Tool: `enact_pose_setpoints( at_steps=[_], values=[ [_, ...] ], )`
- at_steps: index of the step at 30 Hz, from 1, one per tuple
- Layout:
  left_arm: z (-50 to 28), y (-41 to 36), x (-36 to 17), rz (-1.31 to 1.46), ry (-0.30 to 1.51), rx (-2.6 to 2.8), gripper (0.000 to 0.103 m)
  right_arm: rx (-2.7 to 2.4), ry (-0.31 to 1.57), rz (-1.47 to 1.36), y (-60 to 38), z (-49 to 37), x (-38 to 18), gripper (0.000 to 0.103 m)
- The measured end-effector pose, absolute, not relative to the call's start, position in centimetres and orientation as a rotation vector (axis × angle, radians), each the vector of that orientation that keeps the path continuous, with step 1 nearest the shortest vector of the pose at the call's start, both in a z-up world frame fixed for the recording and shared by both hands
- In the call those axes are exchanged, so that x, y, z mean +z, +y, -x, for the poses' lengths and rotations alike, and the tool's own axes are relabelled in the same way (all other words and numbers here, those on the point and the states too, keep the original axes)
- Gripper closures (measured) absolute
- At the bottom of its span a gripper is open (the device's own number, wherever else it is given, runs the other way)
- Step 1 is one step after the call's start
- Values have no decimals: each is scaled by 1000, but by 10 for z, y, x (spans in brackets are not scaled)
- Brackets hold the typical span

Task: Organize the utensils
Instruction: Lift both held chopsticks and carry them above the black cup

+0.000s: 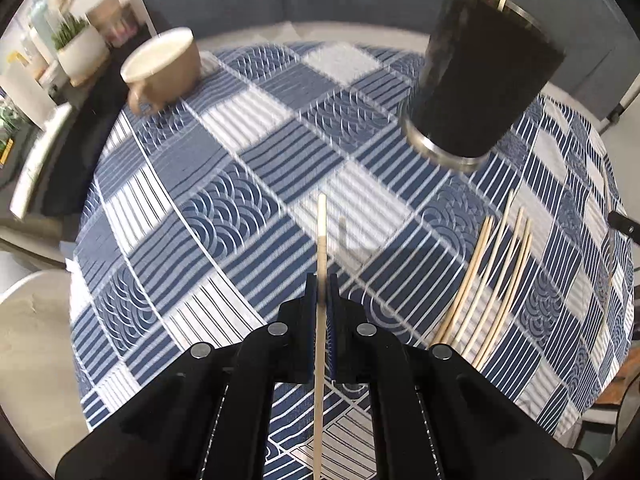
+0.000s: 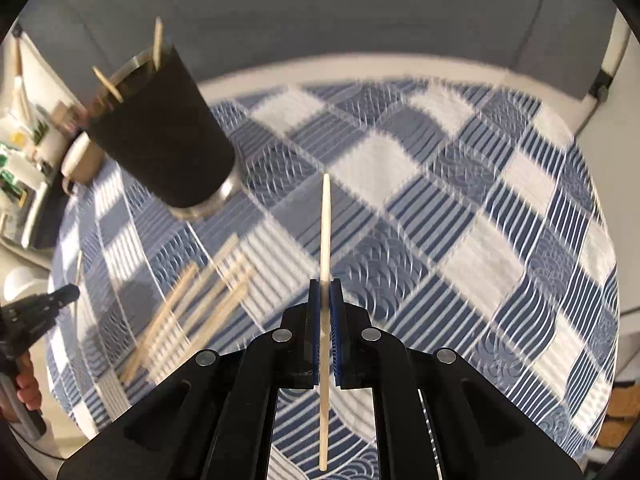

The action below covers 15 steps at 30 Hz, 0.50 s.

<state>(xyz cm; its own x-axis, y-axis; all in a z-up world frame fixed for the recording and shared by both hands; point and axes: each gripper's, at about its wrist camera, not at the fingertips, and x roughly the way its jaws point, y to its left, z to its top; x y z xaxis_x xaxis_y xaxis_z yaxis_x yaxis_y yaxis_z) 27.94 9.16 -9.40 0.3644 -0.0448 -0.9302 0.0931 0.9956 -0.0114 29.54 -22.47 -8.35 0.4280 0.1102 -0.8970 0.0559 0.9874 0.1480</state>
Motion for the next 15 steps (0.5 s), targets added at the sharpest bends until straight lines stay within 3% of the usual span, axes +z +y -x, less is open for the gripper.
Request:
enact_pose_setpoints(
  at_steps=[15],
  values=[
    [-321, 46, 41, -40, 954, -51, 98, 217, 805, -115, -205, -359, 40, 98]
  ],
)
